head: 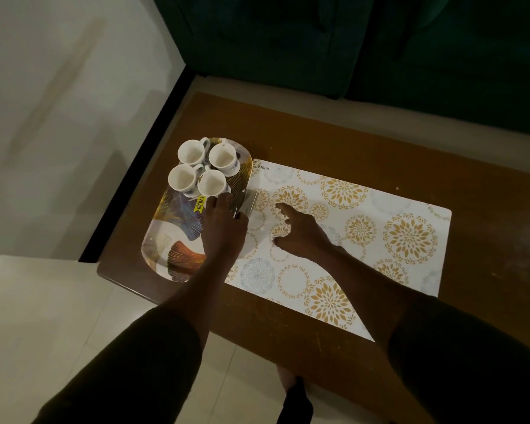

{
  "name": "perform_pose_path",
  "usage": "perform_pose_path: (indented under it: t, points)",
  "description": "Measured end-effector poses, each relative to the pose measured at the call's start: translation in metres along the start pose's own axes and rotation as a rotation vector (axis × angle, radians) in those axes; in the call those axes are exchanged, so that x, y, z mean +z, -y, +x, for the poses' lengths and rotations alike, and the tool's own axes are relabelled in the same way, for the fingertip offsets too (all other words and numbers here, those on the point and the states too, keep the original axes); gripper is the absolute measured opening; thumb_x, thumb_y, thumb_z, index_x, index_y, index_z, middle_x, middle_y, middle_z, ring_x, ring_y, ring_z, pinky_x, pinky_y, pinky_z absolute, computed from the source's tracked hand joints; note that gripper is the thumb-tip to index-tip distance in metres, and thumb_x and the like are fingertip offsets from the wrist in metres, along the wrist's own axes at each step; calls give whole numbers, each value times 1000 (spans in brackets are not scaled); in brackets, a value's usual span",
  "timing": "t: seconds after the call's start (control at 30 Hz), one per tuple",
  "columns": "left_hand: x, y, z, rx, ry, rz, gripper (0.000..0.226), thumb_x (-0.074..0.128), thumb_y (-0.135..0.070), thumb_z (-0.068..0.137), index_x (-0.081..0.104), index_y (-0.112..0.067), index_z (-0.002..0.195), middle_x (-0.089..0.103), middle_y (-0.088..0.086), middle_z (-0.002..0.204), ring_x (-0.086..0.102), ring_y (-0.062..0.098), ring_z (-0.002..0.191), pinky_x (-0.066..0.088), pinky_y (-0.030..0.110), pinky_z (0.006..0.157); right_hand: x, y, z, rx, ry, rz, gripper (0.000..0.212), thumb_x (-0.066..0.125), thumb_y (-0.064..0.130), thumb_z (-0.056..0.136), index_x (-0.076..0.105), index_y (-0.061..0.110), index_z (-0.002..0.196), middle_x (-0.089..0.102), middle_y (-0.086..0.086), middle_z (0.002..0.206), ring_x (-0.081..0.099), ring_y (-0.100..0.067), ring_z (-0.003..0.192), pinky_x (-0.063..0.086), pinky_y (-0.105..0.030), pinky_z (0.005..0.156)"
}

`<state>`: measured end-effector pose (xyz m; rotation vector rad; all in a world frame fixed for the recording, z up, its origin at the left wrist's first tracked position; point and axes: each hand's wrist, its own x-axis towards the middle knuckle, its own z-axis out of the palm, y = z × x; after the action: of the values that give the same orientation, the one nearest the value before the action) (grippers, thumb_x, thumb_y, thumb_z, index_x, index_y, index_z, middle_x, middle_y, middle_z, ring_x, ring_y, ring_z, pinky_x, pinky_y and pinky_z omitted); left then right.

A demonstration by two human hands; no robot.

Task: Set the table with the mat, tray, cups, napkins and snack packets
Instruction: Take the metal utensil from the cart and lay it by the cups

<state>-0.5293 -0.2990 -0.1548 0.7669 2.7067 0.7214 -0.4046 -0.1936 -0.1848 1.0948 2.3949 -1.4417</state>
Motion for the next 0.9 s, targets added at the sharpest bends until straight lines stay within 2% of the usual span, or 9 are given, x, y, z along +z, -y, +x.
perform_pose_path:
  t: [0.07, 0.13, 0.2, 0.33, 0.43, 0.57, 0.7, 0.8, 0.9]
  points:
    - [-1, 0, -1, 5, -22, 41, 57, 70, -27, 83, 49, -9, 133, 54, 13, 137, 52, 33, 126, 49, 51, 100, -3, -3, -4, -5, -20, -12, 84, 72, 23, 76, 29, 29, 149, 48, -4, 147, 63, -21, 107, 45, -14, 56]
    - [-2, -4, -4, 43, -71, 123, 65, 66, -44, 84, 44, -13, 137, 48, 11, 144, 44, 33, 133, 41, 54, 105, -9, -5, -9, -18, -41, -20, 84, 71, 26, 78, 27, 27, 150, 40, -2, 152, 53, -24, 126, 50, -20, 76]
    - [-2, -15, -7, 100, -99, 206, 66, 56, -54, 87, 41, -17, 139, 42, 9, 147, 37, 31, 137, 33, 54, 108, -19, -9, -16, -25, -64, -46, 81, 69, 28, 82, 26, 24, 151, 34, -1, 156, 37, -25, 141, 45, -34, 100]
    - [6, -50, -19, 319, -104, 219, 53, 47, -49, 92, 43, -19, 136, 46, 9, 141, 40, 30, 134, 35, 50, 109, -49, -30, -33, 31, -127, -141, 73, 61, 33, 91, 23, 18, 152, 25, -6, 159, 22, -25, 148, 32, -41, 116]
    - [28, -83, -36, 475, -23, 193, 46, 47, -42, 95, 47, -18, 135, 48, 9, 139, 42, 28, 132, 40, 46, 105, -78, -57, -53, 82, -170, -146, 71, 58, 34, 92, 22, 18, 152, 22, -7, 161, 20, -24, 149, 28, -41, 118]
    - [67, -137, -66, 506, 107, 119, 46, 51, -38, 96, 47, -17, 136, 45, 9, 139, 44, 28, 129, 43, 44, 101, -129, -103, -93, 143, -250, -126, 70, 59, 29, 92, 25, 16, 152, 25, -9, 159, 20, -24, 148, 28, -40, 118]
    - [109, -203, -98, 559, 228, 83, 46, 51, -40, 96, 46, -19, 137, 45, 7, 140, 45, 27, 128, 44, 43, 99, -188, -162, -142, 225, -367, -122, 68, 61, 26, 89, 29, 16, 149, 34, -8, 154, 37, -29, 140, 41, -44, 109]
    - [135, -248, -124, 613, 312, 88, 49, 48, -43, 97, 43, -20, 139, 45, 6, 140, 46, 26, 129, 43, 43, 99, -223, -201, -181, 319, -451, -12, 67, 59, 19, 88, 30, 23, 148, 34, -6, 154, 50, -30, 129, 52, -48, 97]
    - [165, -297, -154, 637, 410, 89, 53, 49, -46, 96, 40, -22, 142, 41, 6, 145, 48, 28, 129, 48, 47, 100, -252, -243, -221, 386, -517, 13, 67, 60, 18, 88, 29, 22, 148, 32, -7, 154, 44, -31, 132, 49, -47, 101]
